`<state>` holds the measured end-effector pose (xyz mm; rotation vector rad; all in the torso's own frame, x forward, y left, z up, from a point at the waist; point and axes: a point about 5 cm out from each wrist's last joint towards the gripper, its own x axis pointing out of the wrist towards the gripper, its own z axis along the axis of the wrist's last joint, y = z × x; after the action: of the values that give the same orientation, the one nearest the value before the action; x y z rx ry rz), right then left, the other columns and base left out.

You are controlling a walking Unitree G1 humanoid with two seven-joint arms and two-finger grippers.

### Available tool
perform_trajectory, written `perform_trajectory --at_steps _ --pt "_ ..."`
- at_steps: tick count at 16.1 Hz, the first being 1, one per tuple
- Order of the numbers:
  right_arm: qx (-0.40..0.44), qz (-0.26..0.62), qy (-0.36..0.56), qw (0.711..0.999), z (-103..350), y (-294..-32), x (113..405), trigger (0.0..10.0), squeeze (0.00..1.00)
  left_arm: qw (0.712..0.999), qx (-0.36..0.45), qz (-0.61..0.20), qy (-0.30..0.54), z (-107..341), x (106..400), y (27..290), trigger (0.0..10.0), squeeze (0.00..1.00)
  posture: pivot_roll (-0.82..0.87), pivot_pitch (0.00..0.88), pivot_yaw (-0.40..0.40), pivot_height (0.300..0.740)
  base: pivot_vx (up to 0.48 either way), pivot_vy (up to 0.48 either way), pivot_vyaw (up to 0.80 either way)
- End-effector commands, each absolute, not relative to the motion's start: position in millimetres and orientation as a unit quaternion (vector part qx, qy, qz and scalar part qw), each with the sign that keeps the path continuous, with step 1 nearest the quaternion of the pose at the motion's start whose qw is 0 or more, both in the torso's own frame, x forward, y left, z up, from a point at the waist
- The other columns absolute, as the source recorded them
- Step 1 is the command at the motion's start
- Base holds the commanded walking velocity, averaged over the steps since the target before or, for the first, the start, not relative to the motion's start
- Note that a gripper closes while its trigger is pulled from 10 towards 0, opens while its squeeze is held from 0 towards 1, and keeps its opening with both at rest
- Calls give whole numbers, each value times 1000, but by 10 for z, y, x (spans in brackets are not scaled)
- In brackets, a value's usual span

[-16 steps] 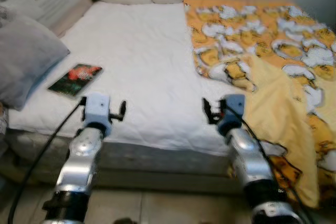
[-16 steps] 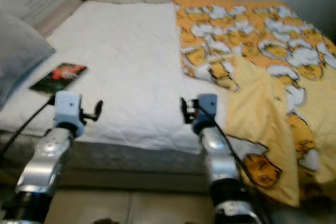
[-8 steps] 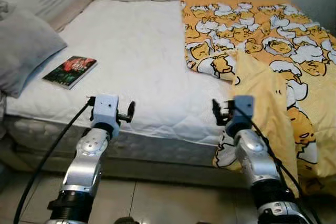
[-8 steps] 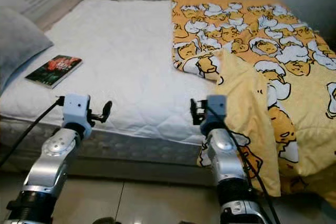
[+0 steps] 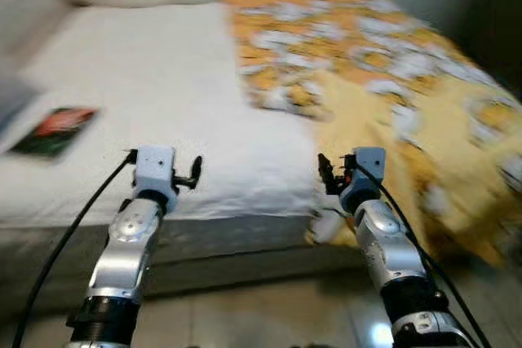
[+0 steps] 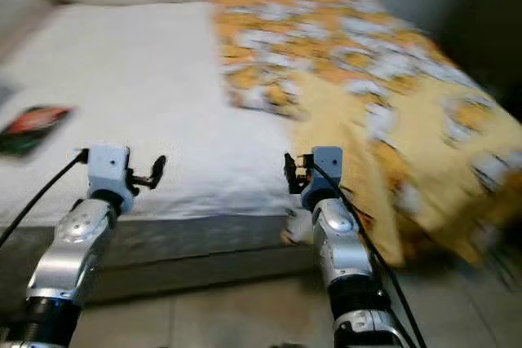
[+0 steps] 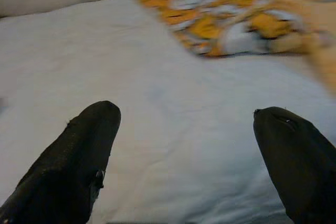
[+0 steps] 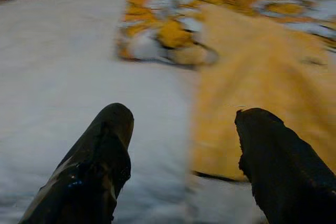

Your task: Clean up the room

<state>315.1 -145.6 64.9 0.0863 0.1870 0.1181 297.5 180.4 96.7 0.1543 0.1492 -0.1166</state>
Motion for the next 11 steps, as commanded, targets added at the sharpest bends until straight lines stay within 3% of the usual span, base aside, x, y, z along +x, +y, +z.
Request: perform_trajectory --at_steps 1,4,6,11 --pt "40 57 89 994 677 -1463 3170 10000 0 992 82 -64 70 990 2978 1804 10000 0 -26 0 -15 740 0 0 0" --pt "38 57 91 993 674 -1465 3175 10000 0 992 82 -63 70 991 2981 1813 10000 0 -25 0 -14 740 0 0 0" --pt "37 57 95 993 666 -1462 3175 10000 0 992 82 -63 70 992 2982 1822 10000 0 -25 0 -14 740 244 0 -800" --pt "28 58 92 994 673 -1461 3181 10000 0 992 83 -64 71 992 2983 1829 10000 0 -25 0 -13 740 262 0 0"
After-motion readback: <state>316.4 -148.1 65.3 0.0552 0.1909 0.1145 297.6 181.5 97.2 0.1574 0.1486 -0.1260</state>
